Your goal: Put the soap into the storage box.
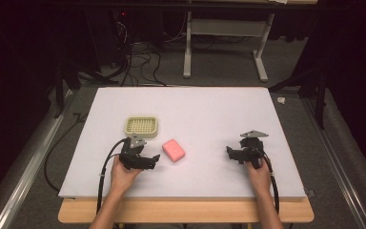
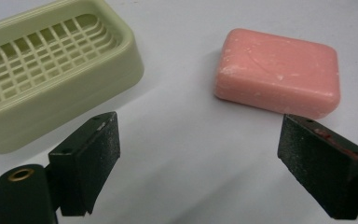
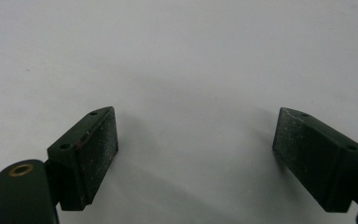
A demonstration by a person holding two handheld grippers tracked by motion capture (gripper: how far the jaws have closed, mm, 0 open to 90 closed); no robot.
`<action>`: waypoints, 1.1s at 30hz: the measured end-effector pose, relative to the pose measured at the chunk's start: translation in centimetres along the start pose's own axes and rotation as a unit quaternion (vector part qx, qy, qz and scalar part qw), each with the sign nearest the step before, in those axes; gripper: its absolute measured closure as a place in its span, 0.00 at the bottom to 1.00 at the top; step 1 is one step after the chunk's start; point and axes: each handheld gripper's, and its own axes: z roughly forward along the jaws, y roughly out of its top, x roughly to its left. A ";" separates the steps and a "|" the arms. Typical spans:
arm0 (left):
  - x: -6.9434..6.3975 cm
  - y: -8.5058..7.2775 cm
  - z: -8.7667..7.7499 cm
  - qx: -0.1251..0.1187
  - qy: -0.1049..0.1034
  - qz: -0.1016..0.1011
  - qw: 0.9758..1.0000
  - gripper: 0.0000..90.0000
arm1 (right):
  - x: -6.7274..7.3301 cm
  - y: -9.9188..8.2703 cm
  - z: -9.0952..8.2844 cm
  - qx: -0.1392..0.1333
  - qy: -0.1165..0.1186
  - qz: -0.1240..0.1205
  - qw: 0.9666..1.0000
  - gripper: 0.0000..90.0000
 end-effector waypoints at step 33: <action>-3.3 4.1 3.2 0.008 -0.038 0.046 0.998 0.06 | 0.0 0.0 0.0 0.000 0.000 0.000 1.000 0.16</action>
